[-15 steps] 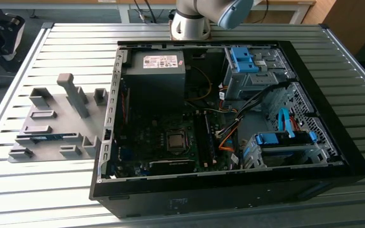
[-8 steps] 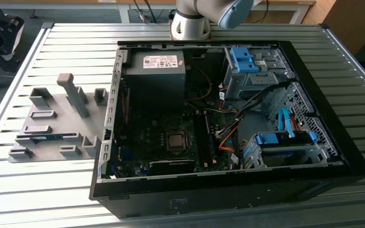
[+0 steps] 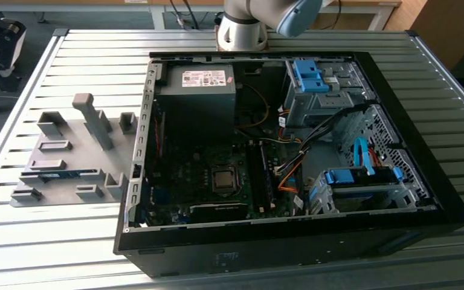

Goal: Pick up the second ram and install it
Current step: 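Reach for the second ram, then pick up the second ram and move it above second insertion slot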

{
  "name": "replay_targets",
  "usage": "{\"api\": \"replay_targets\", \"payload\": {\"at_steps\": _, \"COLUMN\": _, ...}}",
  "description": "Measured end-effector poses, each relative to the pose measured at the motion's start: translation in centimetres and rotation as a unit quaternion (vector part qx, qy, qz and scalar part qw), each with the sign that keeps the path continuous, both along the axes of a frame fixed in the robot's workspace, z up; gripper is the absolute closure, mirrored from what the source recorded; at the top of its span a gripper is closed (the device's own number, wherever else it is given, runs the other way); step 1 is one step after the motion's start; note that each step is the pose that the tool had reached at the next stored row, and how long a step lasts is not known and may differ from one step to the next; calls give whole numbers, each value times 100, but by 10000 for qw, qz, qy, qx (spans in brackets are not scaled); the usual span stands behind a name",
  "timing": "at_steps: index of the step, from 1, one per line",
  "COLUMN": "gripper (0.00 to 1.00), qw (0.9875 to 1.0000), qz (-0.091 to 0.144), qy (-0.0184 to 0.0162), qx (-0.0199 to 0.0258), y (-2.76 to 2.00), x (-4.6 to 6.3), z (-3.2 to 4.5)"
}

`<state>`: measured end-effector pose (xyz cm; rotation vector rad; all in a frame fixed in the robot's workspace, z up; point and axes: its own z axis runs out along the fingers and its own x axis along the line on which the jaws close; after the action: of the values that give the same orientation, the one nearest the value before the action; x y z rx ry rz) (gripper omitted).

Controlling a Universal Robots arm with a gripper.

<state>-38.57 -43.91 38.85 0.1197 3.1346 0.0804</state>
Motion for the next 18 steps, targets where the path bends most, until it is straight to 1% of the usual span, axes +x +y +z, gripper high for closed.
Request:
{"api": "replay_targets", "payload": {"at_steps": 2, "gripper": 89, "qw": 10000, "qz": 0, "qy": 1, "qx": 0, "y": -8, "x": -44, "z": 1}}
{"api": "replay_targets", "payload": {"at_steps": 4, "gripper": 89, "qw": 10000, "qz": 0, "qy": 1, "qx": 0, "y": -27, "x": -70, "z": 0}}
{"api": "replay_targets", "payload": {"at_steps": 7, "gripper": 89, "qw": 10000, "qz": 0, "qy": 0, "qx": 0, "y": -69, "x": -110, "z": -3}}
{"api": "replay_targets", "payload": {"at_steps": 18, "gripper": 89, "qw": 10000, "qz": 0, "qy": 0, "qx": 0, "y": -77, "x": -111, "z": -2}}
